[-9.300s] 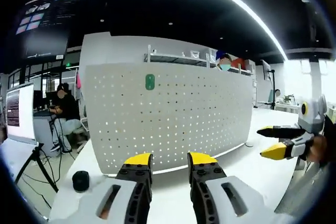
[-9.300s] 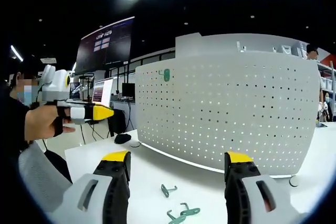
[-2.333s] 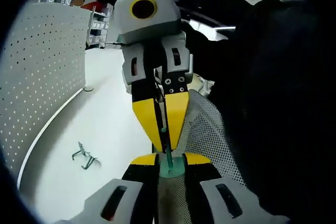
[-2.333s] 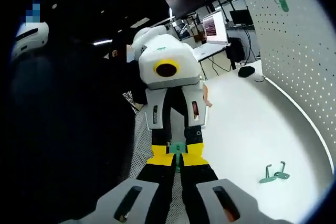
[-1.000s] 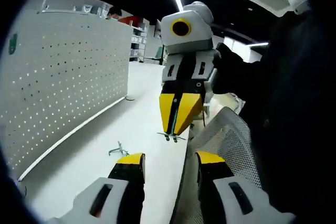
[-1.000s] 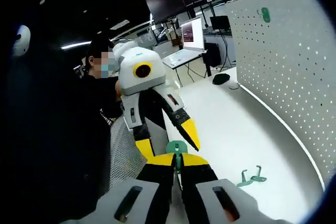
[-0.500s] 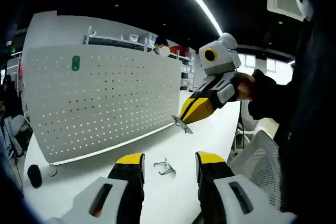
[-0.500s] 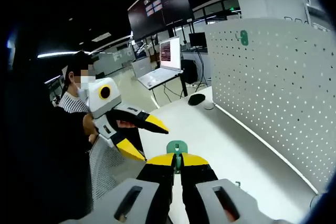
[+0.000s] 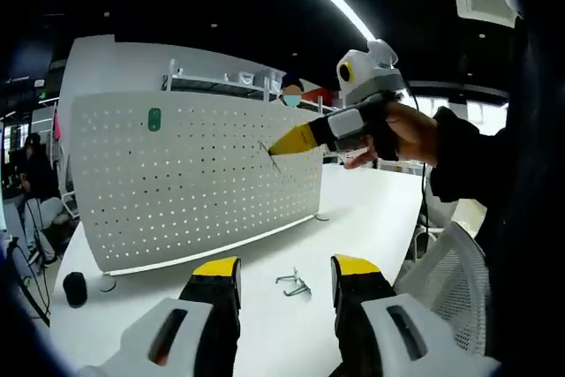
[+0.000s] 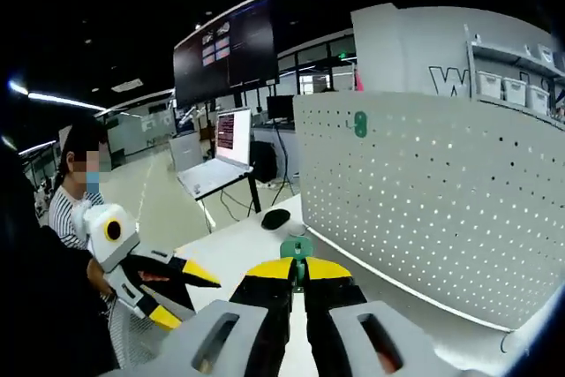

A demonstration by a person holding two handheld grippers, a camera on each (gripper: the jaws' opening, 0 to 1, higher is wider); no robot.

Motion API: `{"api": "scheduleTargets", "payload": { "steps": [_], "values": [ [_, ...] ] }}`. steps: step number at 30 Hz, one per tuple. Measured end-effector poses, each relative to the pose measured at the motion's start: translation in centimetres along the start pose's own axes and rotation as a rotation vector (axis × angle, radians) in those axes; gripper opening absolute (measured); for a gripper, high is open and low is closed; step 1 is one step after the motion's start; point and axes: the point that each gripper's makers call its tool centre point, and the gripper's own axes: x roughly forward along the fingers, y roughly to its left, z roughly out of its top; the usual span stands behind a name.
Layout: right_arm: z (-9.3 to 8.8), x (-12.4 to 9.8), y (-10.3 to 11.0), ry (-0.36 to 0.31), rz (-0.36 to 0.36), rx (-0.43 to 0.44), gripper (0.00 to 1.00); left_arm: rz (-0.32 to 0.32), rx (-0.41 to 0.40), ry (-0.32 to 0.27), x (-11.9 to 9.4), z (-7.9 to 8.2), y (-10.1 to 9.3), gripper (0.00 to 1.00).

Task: Insert the hook assembly into the mounting plate slot until the hook locks in place.

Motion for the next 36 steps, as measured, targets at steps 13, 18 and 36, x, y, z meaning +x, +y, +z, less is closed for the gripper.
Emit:
{"api": "scheduleTargets", "payload": {
  "steps": [13, 18, 36],
  "values": [
    [7.2, 2.2, -5.2, -0.177, -0.202, -0.091, 0.03, 0.033, -0.001, -0.011, -0.2, -0.5, 0.4, 0.41],
    [9.6, 2.1, -8.2, -0.236, -0.273, -0.086, 0.03, 0.029, 0.025, -0.008, -0.1, -0.5, 0.2, 0.41],
    [10.2, 3.5, -17.3, -0.353, -0.503, 0.0, 0.03, 0.043, 0.024, 0.001, 0.1, -0.7, 0.7, 0.39]
  ]
}}
